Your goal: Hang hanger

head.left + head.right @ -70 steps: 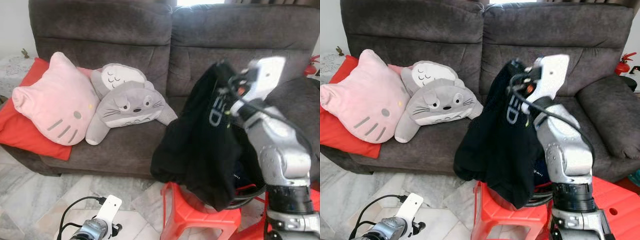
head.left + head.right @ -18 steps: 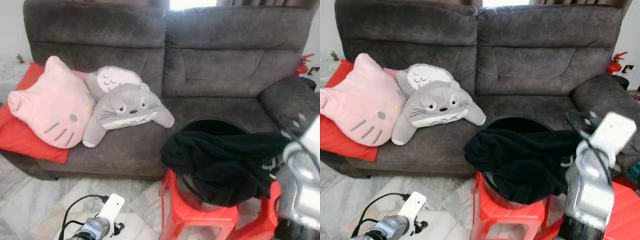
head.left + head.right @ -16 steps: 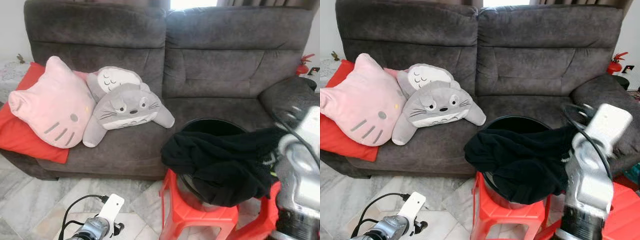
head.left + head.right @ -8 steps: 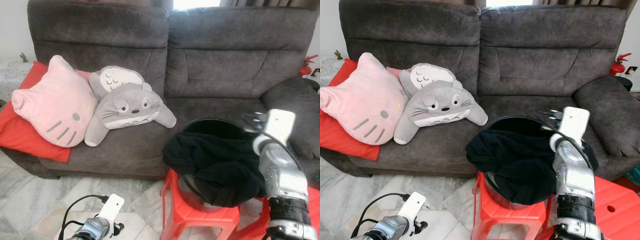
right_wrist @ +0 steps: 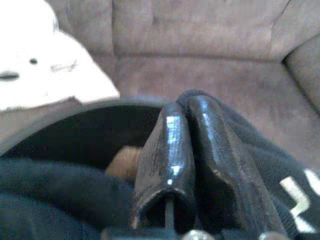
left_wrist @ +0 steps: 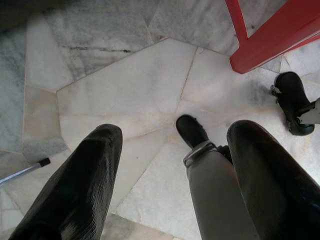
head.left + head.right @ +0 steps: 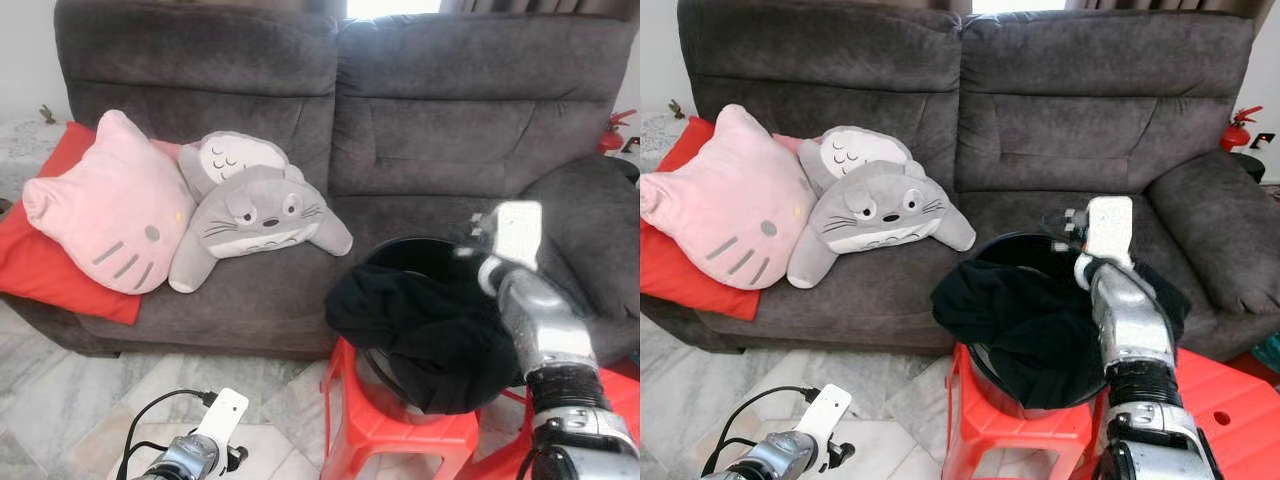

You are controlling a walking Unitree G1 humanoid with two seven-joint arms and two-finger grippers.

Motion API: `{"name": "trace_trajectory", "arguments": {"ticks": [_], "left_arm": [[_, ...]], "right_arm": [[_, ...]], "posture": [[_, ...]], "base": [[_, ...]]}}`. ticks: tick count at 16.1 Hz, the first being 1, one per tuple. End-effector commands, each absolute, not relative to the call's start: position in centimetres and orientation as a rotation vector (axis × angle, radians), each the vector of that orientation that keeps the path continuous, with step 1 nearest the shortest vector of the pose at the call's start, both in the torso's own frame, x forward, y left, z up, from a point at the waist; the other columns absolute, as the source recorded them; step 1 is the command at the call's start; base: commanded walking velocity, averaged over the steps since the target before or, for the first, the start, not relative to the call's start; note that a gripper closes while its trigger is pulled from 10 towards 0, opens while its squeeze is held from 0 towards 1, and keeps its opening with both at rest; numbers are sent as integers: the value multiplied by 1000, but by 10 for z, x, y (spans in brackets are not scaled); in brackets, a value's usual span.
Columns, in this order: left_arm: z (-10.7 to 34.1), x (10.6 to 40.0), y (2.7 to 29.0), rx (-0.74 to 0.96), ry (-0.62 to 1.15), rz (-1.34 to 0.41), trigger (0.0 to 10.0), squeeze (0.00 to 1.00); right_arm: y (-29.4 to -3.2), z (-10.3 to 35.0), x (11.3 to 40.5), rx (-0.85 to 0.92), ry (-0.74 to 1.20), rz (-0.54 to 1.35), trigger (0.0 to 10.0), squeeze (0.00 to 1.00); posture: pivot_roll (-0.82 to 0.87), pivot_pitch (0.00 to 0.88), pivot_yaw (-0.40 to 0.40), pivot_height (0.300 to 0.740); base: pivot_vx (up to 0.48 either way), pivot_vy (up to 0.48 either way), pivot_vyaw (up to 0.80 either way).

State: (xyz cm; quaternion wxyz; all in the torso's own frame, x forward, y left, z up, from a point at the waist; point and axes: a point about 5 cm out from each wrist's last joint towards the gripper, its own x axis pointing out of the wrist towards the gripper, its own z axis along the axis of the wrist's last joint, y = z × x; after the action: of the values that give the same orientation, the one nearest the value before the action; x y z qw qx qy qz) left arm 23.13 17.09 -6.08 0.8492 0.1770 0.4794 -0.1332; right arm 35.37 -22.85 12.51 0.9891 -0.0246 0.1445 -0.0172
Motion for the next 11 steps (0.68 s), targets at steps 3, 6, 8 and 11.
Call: {"name": "trace_trajectory", "arguments": {"ticks": [3,6,8,11], "left_arm": [[-62,230,172,394,1019,-291,10000,0],[-62,230,172,395,1019,-292,10000,0],[-61,230,172,395,1018,-291,10000,0],[-61,230,173,396,1018,-290,10000,0]], "right_arm": [[-229,113,354,-57,333,-4,0,0],[-225,99,354,-73,388,48,0,0],[-222,91,353,-90,427,92,0,0],[-220,80,350,-107,473,105,0,0]], "posture": [[-195,0,-28,740],[-183,0,-27,740],[-183,0,-27,740],[-180,0,-27,740]], "base": [[0,0,0],[0,0,0],[0,0,0],[0,0,0]]}}
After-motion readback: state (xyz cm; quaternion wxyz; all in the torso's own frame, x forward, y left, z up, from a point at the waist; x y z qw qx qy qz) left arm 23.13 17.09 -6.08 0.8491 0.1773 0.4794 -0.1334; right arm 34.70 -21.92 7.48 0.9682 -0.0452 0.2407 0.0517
